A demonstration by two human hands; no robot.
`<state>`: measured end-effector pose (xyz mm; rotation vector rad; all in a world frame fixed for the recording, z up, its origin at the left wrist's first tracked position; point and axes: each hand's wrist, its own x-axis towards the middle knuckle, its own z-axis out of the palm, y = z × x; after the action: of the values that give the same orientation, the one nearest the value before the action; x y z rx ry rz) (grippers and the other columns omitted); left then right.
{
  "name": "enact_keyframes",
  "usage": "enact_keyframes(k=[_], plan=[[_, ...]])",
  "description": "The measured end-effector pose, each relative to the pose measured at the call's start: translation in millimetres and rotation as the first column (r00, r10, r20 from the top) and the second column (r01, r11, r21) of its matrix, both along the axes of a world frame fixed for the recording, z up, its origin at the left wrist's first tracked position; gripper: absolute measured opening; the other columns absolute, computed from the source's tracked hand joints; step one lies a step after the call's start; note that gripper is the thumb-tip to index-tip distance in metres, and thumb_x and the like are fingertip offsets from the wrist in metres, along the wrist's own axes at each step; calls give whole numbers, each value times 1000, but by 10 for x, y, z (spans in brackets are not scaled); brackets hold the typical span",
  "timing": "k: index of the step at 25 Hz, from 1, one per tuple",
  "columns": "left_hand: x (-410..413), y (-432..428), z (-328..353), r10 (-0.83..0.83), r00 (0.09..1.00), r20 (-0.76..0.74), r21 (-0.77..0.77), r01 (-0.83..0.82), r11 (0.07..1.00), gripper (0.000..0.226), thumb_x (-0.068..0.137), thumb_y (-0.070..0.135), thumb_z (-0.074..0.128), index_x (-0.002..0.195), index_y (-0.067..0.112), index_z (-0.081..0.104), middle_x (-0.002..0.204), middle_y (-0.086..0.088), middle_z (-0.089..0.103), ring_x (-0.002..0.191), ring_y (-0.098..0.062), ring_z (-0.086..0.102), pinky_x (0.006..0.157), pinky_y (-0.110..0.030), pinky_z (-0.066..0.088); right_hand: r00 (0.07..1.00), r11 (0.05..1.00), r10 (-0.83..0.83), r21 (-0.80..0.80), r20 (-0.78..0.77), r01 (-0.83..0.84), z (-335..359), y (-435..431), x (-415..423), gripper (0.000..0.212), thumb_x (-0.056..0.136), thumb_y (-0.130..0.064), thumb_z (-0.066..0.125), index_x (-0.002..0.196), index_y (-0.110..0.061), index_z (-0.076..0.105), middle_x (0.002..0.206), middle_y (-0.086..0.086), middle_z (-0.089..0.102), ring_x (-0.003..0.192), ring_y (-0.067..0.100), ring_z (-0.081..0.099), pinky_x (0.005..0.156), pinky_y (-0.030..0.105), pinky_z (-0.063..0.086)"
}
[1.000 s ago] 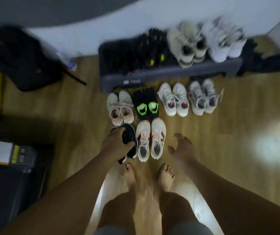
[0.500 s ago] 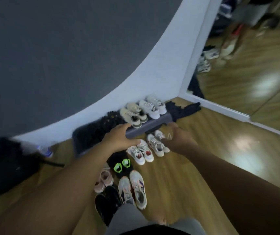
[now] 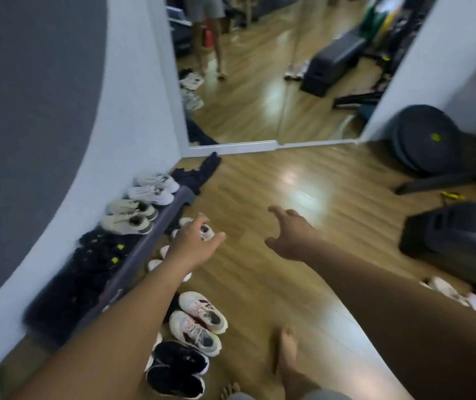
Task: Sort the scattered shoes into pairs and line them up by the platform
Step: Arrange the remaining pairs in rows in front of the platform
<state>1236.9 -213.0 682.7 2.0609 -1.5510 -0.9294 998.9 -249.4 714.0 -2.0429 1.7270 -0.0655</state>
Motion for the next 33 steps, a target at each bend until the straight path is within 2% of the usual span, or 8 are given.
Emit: enact_keyframes(k=[5,8,11,16,22,27,29,33], plan=[[-1010,107,8,-124,992,31,-83,126,989,47,87,51,59,126,26,57,121,3,64,108,-20,60,88,-33,48,964,967,-255,-9,-80,256,-52,685,-1180,53,88,-33,57,138,-22,44,130,9,48,110,30,52,79,33,45],[-1727,301,49,-250,968,29,-84,251,964,42,87,48,61,122,23,60,116,2,66,108,-21,61,89,-31,49,909,911,-411,-12,-67,411,-104,1209,-1917,48,89,-34,56,136,-24,46,131,7,48,97,27,54,71,30,40],[-2522,564,79,-347,937,25,-106,348,931,36,86,41,65,113,18,64,105,-2,68,102,-22,63,82,-26,45,875,876,-483,-14,-32,483,-130,1719,-2615,49,88,-33,56,135,-25,46,134,9,48,105,29,56,75,28,39],[-4163,1333,-10,-491,871,-18,-76,488,869,27,86,35,68,104,17,67,100,-5,70,100,-24,64,90,-32,50,771,774,-634,47,60,632,-199,2871,-4016,47,83,-32,60,129,-24,53,126,7,57,113,27,55,84,29,43],[-5838,2357,-164,-715,699,13,-16,715,699,27,88,35,66,107,16,69,112,-5,70,106,-18,64,86,-21,42,552,566,-824,134,126,814,-326,4182,-5524,44,82,-28,61,125,-20,57,122,8,61,112,23,56,85,27,44],[-6977,2433,-135,-820,572,28,23,819,573,24,89,31,66,105,14,69,107,-4,70,101,-20,63,86,-24,44,339,371,-921,166,194,914,-410,4673,-6285,42,82,-29,62,123,-23,57,105,4,62,89,20,57,72,26,44],[-7483,2371,-171,-843,538,-28,34,843,537,16,88,28,68,98,16,69,99,-2,70,95,-20,63,86,-27,47,270,305,-941,165,202,938,-387,4778,-6589,43,82,-29,63,124,-23,56,93,0,57,81,18,54,69,26,43],[-8470,2147,-324,-863,469,-189,-4,878,479,8,86,26,68,86,19,69,87,2,70,84,-17,62,80,-31,47,109,135,-979,150,173,979,-203,4846,-7330,43,86,-32,61,127,-22,53,89,1,57,78,13,50,63,26,39]])
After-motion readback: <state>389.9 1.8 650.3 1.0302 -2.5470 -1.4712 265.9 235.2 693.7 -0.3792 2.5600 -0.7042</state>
